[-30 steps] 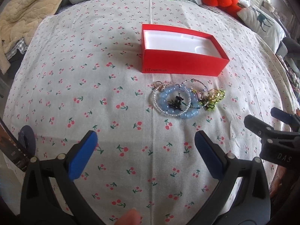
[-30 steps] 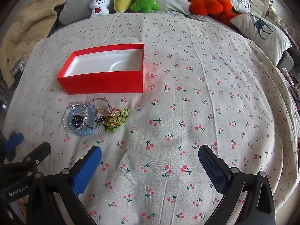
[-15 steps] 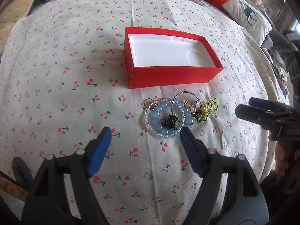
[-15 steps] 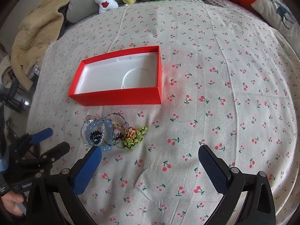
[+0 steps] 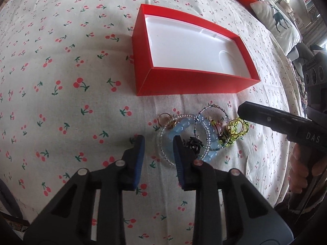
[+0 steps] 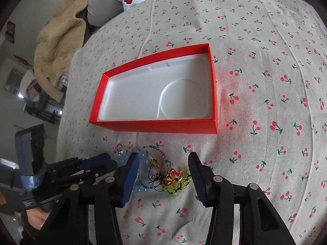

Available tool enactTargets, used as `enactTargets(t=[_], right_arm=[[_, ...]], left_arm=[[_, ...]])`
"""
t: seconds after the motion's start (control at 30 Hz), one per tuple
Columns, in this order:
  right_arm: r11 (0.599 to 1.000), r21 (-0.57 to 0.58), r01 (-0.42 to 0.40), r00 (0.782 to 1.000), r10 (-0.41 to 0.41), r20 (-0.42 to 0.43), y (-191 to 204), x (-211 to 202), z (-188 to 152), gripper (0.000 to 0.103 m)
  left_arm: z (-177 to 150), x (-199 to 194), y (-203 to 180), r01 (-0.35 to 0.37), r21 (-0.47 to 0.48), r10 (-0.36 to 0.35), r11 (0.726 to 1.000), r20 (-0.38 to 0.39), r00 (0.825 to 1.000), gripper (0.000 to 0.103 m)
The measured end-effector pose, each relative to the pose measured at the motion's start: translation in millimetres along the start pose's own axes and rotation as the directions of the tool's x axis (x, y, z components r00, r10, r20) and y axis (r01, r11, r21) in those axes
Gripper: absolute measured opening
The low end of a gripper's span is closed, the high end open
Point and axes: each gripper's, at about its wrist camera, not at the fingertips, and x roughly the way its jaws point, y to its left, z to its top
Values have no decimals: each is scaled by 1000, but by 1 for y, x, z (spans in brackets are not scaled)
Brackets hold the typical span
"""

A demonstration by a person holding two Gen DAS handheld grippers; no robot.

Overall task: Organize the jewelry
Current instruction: 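Grasp the white pearl bracelet with the left tool while the right tool grasps the green-black beaded bracelet, then lift both bracelets and carry them into the red box with both tools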

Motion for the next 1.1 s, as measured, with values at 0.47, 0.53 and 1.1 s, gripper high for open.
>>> enactTargets(t=[0.47,0.53,1.1], right_arm=[[997,-56,43,998,-46,-52,12,35,5,7],[997,-59,49,998,-52,-41,13,32,4,6],[990,-96,99,988,-86,132,30,-34,-4,3]], left_arm=[[6,8,-4,-31,2,31,1000,9,999,5],[5,5,-5,-33,5,33,999,20,999,5],[5,-55,-30,-11,80,-5,997,197,980,5]])
